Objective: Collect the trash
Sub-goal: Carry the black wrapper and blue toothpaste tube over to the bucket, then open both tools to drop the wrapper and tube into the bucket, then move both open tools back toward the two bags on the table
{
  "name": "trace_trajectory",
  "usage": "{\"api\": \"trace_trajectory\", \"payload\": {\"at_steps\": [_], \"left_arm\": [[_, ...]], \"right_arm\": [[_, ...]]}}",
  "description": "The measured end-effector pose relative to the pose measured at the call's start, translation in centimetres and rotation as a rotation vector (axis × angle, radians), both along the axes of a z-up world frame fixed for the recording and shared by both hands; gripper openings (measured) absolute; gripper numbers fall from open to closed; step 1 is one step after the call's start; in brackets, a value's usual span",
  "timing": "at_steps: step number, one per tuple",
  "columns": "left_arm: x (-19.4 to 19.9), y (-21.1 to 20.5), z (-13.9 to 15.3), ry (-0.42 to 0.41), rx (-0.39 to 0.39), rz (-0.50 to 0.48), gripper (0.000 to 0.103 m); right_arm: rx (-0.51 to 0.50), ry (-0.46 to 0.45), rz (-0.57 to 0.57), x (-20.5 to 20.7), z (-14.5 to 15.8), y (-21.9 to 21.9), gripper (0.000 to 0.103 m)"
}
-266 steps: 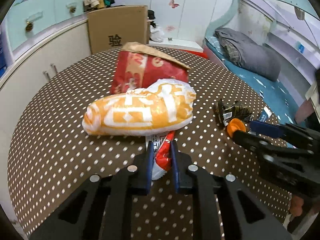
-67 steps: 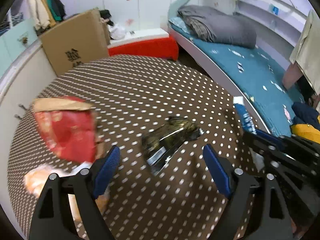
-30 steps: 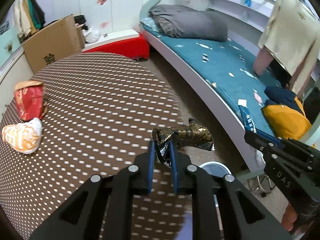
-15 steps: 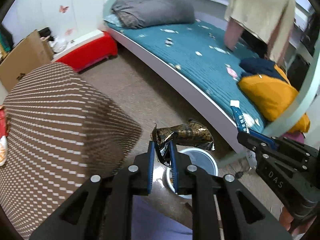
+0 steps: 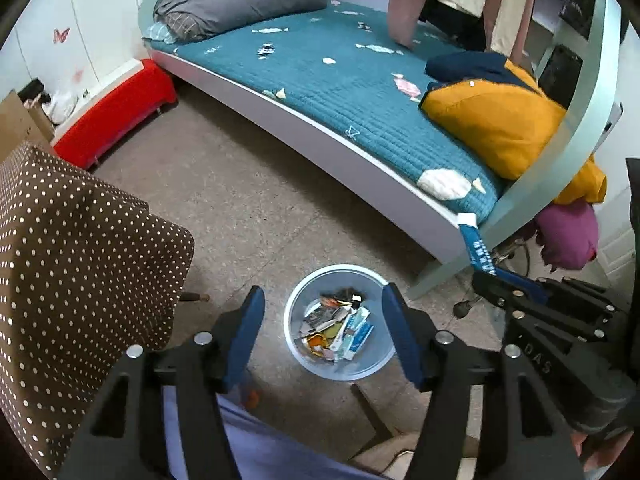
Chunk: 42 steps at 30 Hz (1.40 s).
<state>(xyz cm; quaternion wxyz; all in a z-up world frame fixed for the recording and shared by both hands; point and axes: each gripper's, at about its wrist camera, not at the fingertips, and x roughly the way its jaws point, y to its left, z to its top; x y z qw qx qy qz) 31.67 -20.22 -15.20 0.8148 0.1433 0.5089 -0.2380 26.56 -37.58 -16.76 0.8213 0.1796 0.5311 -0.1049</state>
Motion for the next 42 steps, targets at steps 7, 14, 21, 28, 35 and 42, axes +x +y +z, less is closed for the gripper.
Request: {"api": "trace_trajectory", "payload": {"at_steps": [7, 14, 21, 28, 35, 42], "left_arm": [[0.7, 1.7, -0.8, 0.018, 0.017, 0.048, 0.060], [1.0, 4.2, -0.7, 0.025, 0.018, 0.110, 0.060], [1.2, 4.9, -0.9, 0.037, 0.025, 0.125, 0.062], [0.9, 5.4, -0.4, 0.031, 0.028, 0.140, 0.063], [0.4, 6.4, 1.3, -0.003, 0.012, 0.153, 0.066], [-0.2, 8.2, 3.6, -0.045, -0.014, 0.184, 0.067]], "right_arm": [[0.016, 0.033, 0.039, 0.5, -1.1, 1.3, 0.013], [0.025, 0.025, 0.069, 1.8, -0.6, 3.3, 0.062], [0.013, 0.019, 0.073, 1.7, -0.6, 4.2, 0.062], [0.010, 0.026, 0.077, 1.6, -0.4, 4.6, 0.062], [0.003, -0.005, 0.090, 1.8, 1.0, 5.5, 0.063], [-0.003, -0.045, 0.104, 2.2, 2.9, 7.1, 0.065]]}}
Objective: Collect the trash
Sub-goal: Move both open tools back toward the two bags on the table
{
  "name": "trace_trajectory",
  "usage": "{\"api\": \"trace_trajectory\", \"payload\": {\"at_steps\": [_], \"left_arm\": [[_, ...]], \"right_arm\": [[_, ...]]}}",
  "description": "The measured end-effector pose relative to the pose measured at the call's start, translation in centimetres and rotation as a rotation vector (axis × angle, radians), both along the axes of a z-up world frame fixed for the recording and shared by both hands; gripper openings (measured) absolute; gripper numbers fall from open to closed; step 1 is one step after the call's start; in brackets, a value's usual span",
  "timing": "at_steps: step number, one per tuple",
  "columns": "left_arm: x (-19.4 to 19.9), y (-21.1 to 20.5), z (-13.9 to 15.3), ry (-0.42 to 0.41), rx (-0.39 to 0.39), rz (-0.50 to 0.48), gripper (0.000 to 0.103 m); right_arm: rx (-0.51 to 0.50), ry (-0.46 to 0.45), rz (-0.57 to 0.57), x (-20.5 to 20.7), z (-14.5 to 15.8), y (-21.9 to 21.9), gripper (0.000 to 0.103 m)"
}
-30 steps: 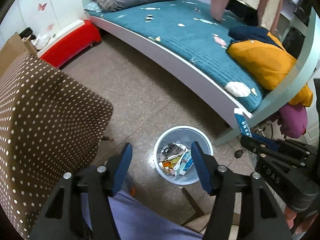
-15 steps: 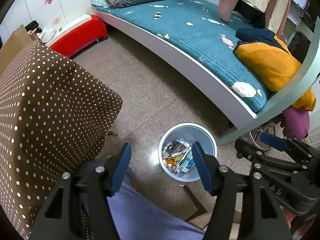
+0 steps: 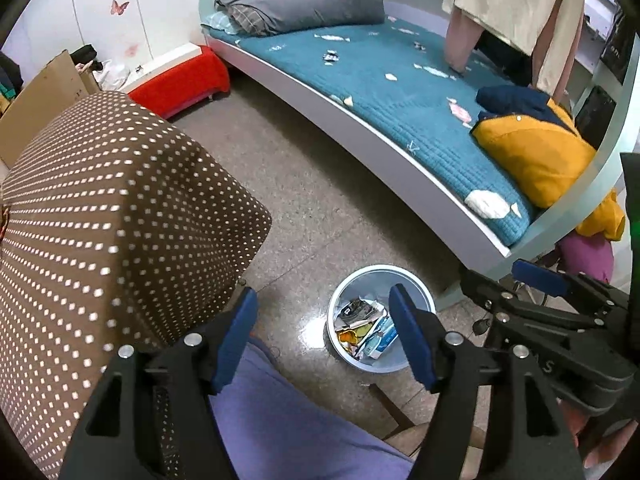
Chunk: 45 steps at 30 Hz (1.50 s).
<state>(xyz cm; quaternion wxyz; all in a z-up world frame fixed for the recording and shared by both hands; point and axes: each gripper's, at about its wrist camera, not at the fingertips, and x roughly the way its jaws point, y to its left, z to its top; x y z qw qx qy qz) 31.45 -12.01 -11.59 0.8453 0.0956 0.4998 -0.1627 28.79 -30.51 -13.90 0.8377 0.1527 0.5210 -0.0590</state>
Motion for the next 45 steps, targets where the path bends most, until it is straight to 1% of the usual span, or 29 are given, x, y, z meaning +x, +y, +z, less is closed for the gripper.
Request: {"api": "trace_trajectory", "payload": {"at_steps": [3, 9, 10, 12, 15, 18, 24, 27, 31, 34, 38, 39, 41, 44, 45], "left_arm": [[-0.4, 0.9, 1.0, -0.023, -0.010, 0.013, 0.067], [-1.0, 3.8, 3.6, -0.084, -0.034, 0.072, 0.068], [-1.1, 4.5, 4.1, -0.097, -0.036, 0.086, 0.070], [-1.2, 5.9, 4.8, -0.120, -0.032, 0.124, 0.071], [-1.4, 7.9, 5.4, -0.127, -0.045, 0.172, 0.071], [-1.5, 10.7, 5.9, -0.139, -0.046, 0.240, 0.071], [-1.9, 15.3, 6.5, -0.152, -0.059, 0.351, 0.071], [-2.1, 18.5, 6.5, -0.149, -0.061, 0.424, 0.072], [-2.7, 22.2, 6.3, -0.144, -0.060, 0.499, 0.072], [-2.8, 24.7, 6.2, -0.138, -0.059, 0.560, 0.072], [-2.9, 28.3, 6.2, -0.137, -0.062, 0.644, 0.072], [-3.0, 29.1, 6.3, -0.139, -0.062, 0.660, 0.073], [-3.0, 31.2, 6.4, -0.145, -0.062, 0.708, 0.076], [-3.1, 33.9, 6.8, -0.155, -0.067, 0.759, 0.079], [-3.1, 34.6, 6.9, -0.159, -0.068, 0.772, 0.080]], "right_arm": [[0.007, -0.032, 0.025, 0.2, 1.1, 1.3, 0.066], [0.006, -0.083, 0.083, 1.1, 3.2, 4.0, 0.066], [0.004, -0.090, 0.093, 1.2, 3.5, 4.4, 0.067], [0.001, -0.104, 0.115, 1.6, 4.3, 5.6, 0.068], [0.006, -0.124, 0.155, 2.0, 5.2, 7.4, 0.068], [-0.004, -0.147, 0.211, 2.4, 6.1, 9.7, 0.068], [0.014, -0.156, 0.309, 3.4, 7.0, 14.5, 0.069], [0.023, -0.156, 0.365, 3.8, 7.3, 17.3, 0.069], [0.010, -0.166, 0.447, 4.3, 7.8, 21.2, 0.070], [-0.006, -0.172, 0.508, 4.9, 8.1, 24.1, 0.073], [-0.051, -0.181, 0.600, 5.9, 8.8, 28.6, 0.079], [-0.056, -0.188, 0.618, 6.1, 8.9, 29.3, 0.081], [-0.081, -0.201, 0.661, 6.7, 9.3, 31.5, 0.082], [-0.101, -0.222, 0.721, 7.4, 10.0, 34.0, 0.088], [-0.106, -0.231, 0.751, 7.7, 10.3, 35.3, 0.088]]}}
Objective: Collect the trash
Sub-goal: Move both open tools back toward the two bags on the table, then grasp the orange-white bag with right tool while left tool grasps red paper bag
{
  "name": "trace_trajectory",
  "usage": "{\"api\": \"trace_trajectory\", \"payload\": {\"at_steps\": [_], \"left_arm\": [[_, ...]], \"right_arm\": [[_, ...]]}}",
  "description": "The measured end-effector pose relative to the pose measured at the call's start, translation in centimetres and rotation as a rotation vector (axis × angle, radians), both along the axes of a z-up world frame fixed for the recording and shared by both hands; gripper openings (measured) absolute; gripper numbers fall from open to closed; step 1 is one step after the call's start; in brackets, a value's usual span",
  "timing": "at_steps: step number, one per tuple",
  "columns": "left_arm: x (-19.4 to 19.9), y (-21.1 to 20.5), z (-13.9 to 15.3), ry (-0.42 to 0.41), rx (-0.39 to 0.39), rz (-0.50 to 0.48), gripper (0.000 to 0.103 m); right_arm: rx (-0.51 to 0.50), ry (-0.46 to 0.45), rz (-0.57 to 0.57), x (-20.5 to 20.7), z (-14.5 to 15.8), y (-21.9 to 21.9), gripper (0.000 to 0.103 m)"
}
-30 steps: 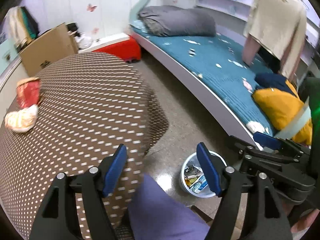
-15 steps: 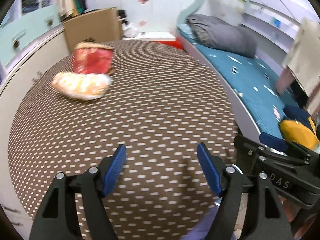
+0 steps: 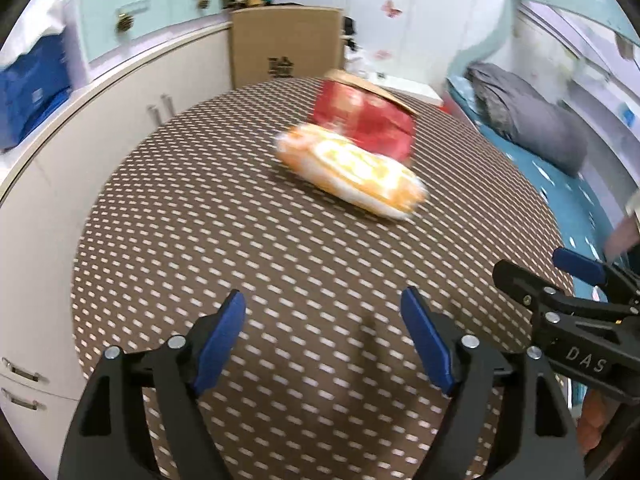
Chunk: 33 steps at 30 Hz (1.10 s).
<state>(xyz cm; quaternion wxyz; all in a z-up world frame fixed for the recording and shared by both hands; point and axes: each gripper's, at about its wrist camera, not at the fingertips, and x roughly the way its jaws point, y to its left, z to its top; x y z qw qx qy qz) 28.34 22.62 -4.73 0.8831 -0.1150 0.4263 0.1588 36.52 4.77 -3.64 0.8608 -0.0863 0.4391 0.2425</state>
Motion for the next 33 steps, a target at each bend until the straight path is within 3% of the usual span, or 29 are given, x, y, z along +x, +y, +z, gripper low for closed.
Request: {"api": "trace_trajectory", "payload": {"at_steps": [9, 17, 18, 19, 20, 21, 28, 33], "left_arm": [[0.3, 7.4, 0.2, -0.011, -0.026, 0.105, 0.087], [1.6, 10.1, -0.6, 0.018, -0.020, 0.144, 0.088], [1.7, 10.4, -0.7, 0.020, -0.023, 0.146, 0.088], [1.9, 10.6, -0.8, 0.023, -0.026, 0.146, 0.088], [2.0, 10.7, -0.9, 0.028, -0.028, 0.145, 0.088], [2.1, 10.8, -0.9, 0.028, -0.030, 0.142, 0.088], [3.9, 9.0, 0.0, -0.006, -0.028, 0.041, 0.093], [7.5, 5.6, 1.1, -0.014, -0.004, -0.109, 0.094]], "right_arm": [[-0.078, -0.068, 0.176, 2.5, 1.1, 8.3, 0.089], [-0.141, -0.026, 0.364, 5.0, -1.4, 15.1, 0.089], [-0.130, -0.014, 0.379, 5.3, -1.8, 15.5, 0.084], [-0.108, 0.001, 0.387, 5.7, -2.2, 15.7, 0.070], [-0.103, 0.023, 0.368, 6.1, -2.7, 15.5, 0.053], [-0.079, 0.042, 0.355, 6.4, -2.8, 15.2, 0.051], [0.119, 0.110, 0.246, 6.5, -0.4, 9.3, 0.049], [0.157, 0.079, 0.123, 7.5, 1.1, 4.3, 0.050]]}}
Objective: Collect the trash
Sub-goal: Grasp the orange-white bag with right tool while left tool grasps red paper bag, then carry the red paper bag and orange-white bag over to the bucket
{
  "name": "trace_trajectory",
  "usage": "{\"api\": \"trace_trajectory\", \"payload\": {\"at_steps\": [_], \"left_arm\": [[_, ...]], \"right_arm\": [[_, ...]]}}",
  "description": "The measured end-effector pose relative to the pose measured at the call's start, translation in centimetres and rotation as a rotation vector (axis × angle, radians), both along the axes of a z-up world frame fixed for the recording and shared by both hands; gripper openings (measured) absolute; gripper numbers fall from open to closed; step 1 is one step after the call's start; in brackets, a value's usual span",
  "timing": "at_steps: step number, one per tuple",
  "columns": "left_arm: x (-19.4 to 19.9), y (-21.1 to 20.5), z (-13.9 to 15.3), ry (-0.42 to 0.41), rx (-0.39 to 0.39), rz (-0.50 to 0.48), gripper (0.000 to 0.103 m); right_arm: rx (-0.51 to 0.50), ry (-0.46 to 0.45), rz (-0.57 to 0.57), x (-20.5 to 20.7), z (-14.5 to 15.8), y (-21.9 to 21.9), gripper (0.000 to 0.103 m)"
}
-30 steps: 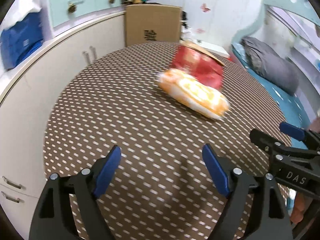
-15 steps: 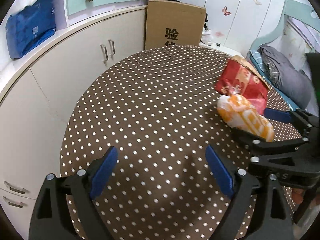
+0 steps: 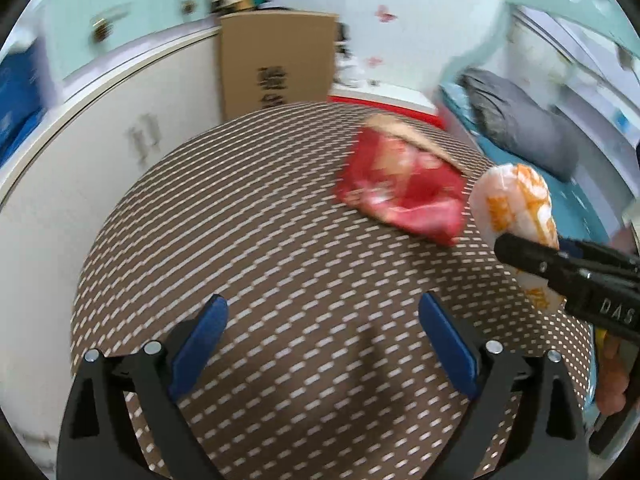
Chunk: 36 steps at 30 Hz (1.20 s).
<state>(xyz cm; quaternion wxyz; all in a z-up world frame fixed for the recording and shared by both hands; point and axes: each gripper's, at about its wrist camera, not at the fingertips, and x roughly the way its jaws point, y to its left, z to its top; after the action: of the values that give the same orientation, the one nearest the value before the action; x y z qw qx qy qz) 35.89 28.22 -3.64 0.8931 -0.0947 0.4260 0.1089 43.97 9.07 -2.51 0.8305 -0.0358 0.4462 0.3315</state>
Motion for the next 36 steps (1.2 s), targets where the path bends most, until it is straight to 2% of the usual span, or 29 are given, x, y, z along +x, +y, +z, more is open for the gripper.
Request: {"api": "trace_trajectory", "payload": {"at_steps": [8, 12, 15, 17, 20, 23, 26, 27, 28, 32, 36], "left_arm": [[7.2, -4.9, 0.3, 0.017, 0.089, -0.073, 0.094], [10.4, -6.1, -0.6, 0.028, 0.131, -0.059, 0.094], [12.9, -5.7, -1.8, 0.072, 0.167, -0.016, 0.094], [13.5, -5.6, -2.1, 0.067, 0.171, 0.003, 0.098], [14.8, -5.3, -2.4, 0.055, 0.207, 0.019, 0.098], [16.5, -4.1, -3.3, 0.082, 0.175, 0.036, 0.098], [17.6, -3.0, -3.3, 0.046, 0.124, 0.017, 0.098], [17.7, -2.7, -3.1, 0.023, 0.093, 0.001, 0.093], [17.6, -2.4, -3.0, 0.010, 0.083, -0.002, 0.084], [16.7, -2.2, -2.9, -0.012, 0.083, -0.034, 0.079], [14.7, -2.6, -2.5, -0.019, 0.043, -0.066, 0.079]], "right_arm": [[-0.004, 0.005, -0.130, 3.8, 0.2, -4.7, 0.051], [-0.019, 0.013, -0.149, 5.9, -0.3, -5.6, 0.051], [-0.038, 0.016, -0.158, 7.0, -0.7, -5.8, 0.051], [-0.043, 0.012, -0.147, 7.6, -0.8, -5.6, 0.051], [-0.052, 0.007, -0.123, 8.0, -1.1, -4.7, 0.051], [-0.063, 0.010, -0.102, 8.4, -1.5, -3.7, 0.051], [-0.066, 0.011, -0.086, 8.5, -1.7, -3.0, 0.051], [-0.065, 0.012, -0.083, 8.5, -1.8, -2.9, 0.051], [-0.066, 0.013, -0.081, 8.5, -2.0, -2.9, 0.051], [-0.079, 0.015, -0.091, 8.4, -2.2, -3.2, 0.051], [-0.079, 0.015, -0.118, 8.1, -1.9, -4.0, 0.051]]}}
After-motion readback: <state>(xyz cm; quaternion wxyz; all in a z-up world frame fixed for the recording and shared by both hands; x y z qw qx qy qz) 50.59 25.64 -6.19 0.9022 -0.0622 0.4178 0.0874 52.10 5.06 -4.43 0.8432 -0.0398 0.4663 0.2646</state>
